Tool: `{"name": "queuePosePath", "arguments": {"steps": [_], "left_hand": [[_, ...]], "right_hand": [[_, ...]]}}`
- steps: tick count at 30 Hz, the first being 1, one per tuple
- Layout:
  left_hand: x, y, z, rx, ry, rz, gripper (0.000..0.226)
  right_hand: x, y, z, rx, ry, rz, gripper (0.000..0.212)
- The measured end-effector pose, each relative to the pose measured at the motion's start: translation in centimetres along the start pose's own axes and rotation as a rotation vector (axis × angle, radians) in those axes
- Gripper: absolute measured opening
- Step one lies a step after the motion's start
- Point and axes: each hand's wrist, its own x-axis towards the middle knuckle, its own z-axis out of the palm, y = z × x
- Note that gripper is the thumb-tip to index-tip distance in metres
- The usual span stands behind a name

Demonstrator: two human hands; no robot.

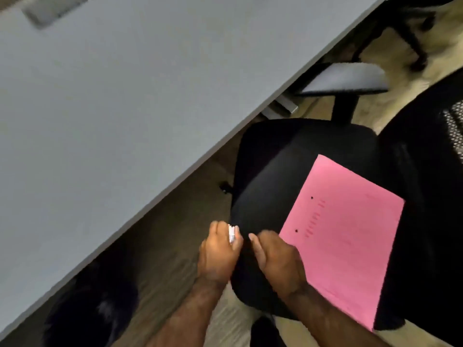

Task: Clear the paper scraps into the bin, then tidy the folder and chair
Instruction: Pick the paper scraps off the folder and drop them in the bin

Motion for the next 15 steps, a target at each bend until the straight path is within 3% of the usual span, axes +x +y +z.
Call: {"name": "queuePosePath", "arguments": {"steps": [6, 9, 11, 15], "left_hand": [[-7.5, -12.9, -8.5, -0.020, 0.175, -0.231, 0.022], [-11.7, -20.2, -11.5, -0.050, 0.279, -0.365, 0.021], [-14.5, -25.2, -13.1, -0.057, 0.344, -0.431, 0.021], [-18.7, -34.8, -14.8, -0.004, 0.389, -0.561, 0.023]], "right_hand": [[-2.7, -11.9, 9.2, -0.051, -0.091, -0.339, 0.038], [-6.3, -16.9, 15.8, 0.003, -0.224, -0.413, 0.039], [-9.0, -19.6, 20.6, 0.004, -0.279, -0.405, 0.038], [-13.4, -23.3, 30.2, -0.011, -0.432, -0.166, 0.026]]}}
